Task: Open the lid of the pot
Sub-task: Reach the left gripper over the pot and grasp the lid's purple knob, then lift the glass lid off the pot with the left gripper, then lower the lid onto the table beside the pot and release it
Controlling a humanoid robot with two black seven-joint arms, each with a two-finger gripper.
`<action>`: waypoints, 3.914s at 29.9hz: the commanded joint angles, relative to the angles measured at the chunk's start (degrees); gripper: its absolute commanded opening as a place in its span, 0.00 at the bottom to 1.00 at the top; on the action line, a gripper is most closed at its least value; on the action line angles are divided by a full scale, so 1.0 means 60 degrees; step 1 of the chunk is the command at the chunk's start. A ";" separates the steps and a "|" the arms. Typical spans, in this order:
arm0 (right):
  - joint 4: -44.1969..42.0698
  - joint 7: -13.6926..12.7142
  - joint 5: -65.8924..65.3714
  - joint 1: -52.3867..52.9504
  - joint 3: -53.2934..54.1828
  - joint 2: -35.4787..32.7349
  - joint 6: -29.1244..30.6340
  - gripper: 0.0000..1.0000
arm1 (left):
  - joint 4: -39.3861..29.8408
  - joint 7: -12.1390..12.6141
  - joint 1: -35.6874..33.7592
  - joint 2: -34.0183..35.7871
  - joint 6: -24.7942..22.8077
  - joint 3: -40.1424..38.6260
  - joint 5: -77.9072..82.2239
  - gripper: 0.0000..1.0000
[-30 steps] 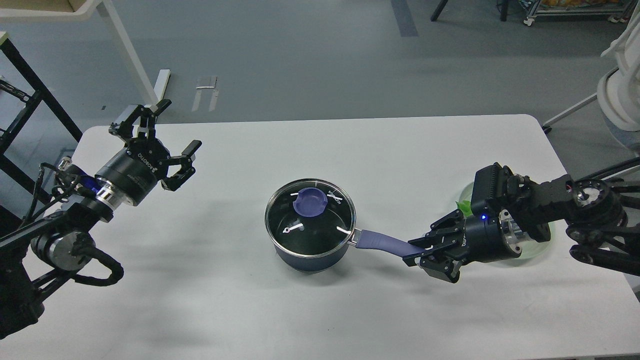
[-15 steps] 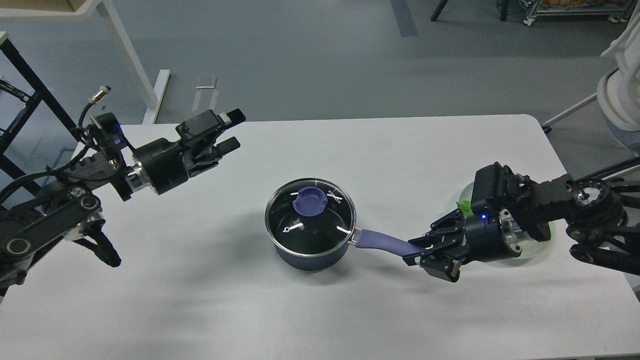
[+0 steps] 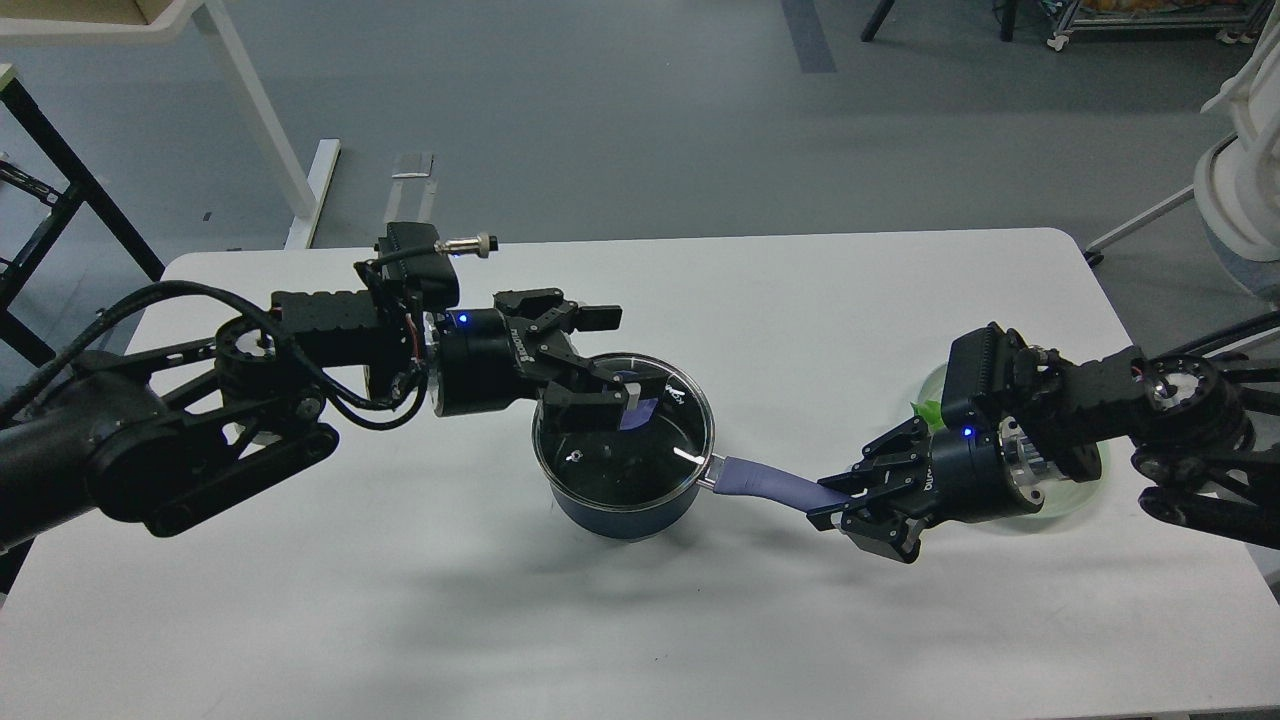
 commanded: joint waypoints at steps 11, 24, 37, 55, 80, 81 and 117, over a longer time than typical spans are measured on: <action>0.0003 0.0004 0.0013 0.0144 -0.0035 0.0005 0.0001 0.30 | 0.1019 0.0001 0.0066 -0.0805 0.0430 0.0593 0.1656 0.99; 0.0003 0.0004 0.0013 0.0188 -0.0050 -0.0010 0.0015 0.31 | 0.1605 0.0001 0.0506 -0.1084 0.0693 0.0608 0.1671 0.97; 0.0003 0.0004 -0.0001 0.0217 -0.0050 -0.0024 0.0059 0.31 | 0.1547 0.0001 0.0536 -0.1026 0.1089 0.0593 0.1598 0.32; 0.0003 0.0004 0.0028 0.0232 -0.0182 -0.0068 0.0059 0.31 | 0.0668 0.0001 0.0418 0.2224 0.2025 0.0593 0.0207 0.34; 0.0003 0.0004 0.0028 0.0232 -0.0196 -0.0068 0.0059 0.31 | 0.2747 0.0001 0.3494 0.2900 0.4487 0.1135 -0.0936 0.40; 0.0003 0.0004 0.0028 0.0232 -0.0196 -0.0068 0.0059 0.31 | 0.2777 0.0001 0.3552 0.2886 0.4502 0.1135 -0.0951 0.41; 0.0003 0.0004 0.0043 0.0232 -0.0240 -0.0068 0.0059 0.32 | 0.1636 0.0001 0.2984 0.3368 0.3656 0.0974 -0.4123 0.99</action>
